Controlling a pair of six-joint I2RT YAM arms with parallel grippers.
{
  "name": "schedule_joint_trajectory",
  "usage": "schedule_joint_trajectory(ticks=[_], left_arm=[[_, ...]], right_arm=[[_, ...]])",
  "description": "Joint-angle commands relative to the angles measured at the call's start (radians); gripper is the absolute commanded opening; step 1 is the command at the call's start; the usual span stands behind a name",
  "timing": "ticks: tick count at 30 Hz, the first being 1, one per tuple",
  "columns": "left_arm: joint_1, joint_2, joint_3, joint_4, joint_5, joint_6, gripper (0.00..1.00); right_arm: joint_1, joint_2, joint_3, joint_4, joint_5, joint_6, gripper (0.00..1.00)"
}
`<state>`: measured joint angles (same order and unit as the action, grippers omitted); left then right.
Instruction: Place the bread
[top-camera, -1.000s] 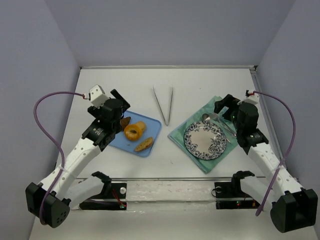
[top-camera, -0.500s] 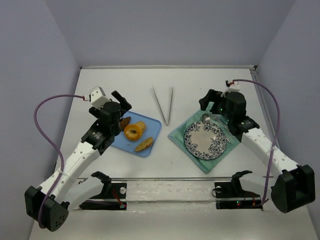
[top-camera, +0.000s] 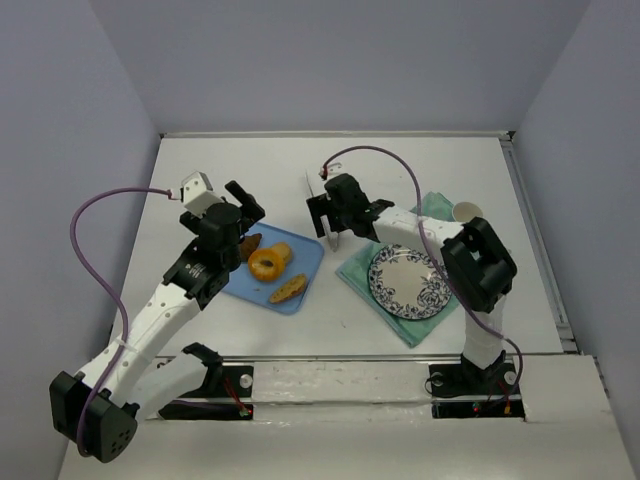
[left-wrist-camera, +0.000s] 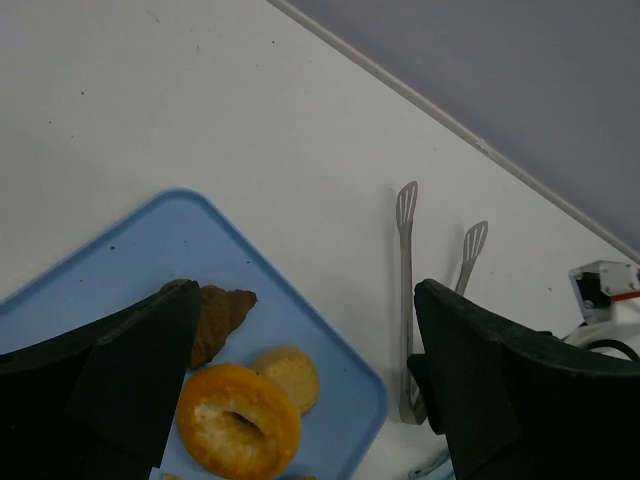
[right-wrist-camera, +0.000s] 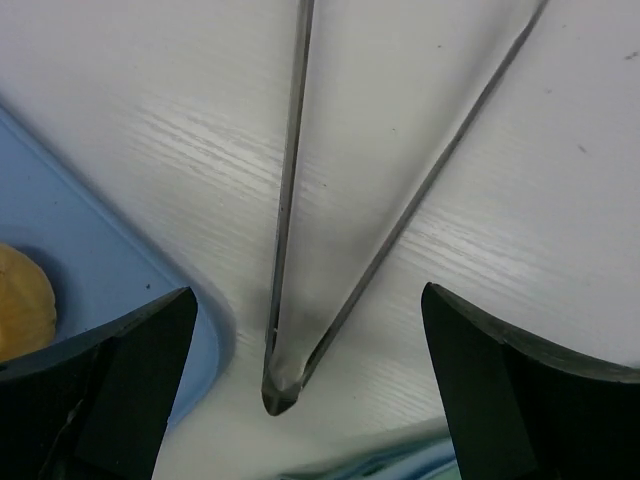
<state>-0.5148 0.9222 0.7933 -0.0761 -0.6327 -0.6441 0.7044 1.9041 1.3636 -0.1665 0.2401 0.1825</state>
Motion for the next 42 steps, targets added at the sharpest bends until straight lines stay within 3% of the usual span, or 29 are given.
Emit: schedule_joint_trajectory(ticks=[1,6,15,18,19,20,22,31,37,42], left_arm=[[0.009,-0.032,-0.017,0.048,-0.018,0.011,0.99],[0.012,-0.060,-0.029,0.048,-0.007,0.004,0.99],[0.013,-0.106,-0.048,0.052,-0.010,0.000,0.99],[0.013,-0.126,-0.054,0.045,-0.030,-0.006,0.99],[0.013,-0.132,-0.060,0.044,-0.033,-0.009,0.99],[0.013,-0.138,-0.062,0.044,-0.035,-0.012,0.99],[0.013,-0.154,-0.066,0.044,-0.038,-0.014,0.99],[0.013,-0.184,-0.082,0.042,-0.039,-0.031,0.99],[0.015,-0.175,-0.082,0.041,-0.045,-0.034,0.99],[0.016,-0.143,-0.068,0.033,-0.039,-0.029,0.99]], right_arm=[[0.009,0.120,0.139,-0.071,0.051,0.017,1.00],[0.009,0.252,0.271,-0.174,0.168,0.075,1.00],[0.009,0.438,0.423,-0.185,0.125,0.135,0.99],[0.000,0.452,0.433,-0.185,0.094,0.184,0.82],[0.000,0.446,0.428,-0.183,0.096,0.210,0.72],[0.000,0.441,0.417,-0.183,0.119,0.219,0.54],[0.000,0.422,0.404,-0.182,0.142,0.218,0.43],[-0.010,0.146,0.269,-0.094,0.202,0.117,0.07],[-0.010,-0.148,0.065,-0.030,0.078,0.014,0.07],[-0.010,-0.382,-0.179,0.005,-0.200,-0.084,0.07]])
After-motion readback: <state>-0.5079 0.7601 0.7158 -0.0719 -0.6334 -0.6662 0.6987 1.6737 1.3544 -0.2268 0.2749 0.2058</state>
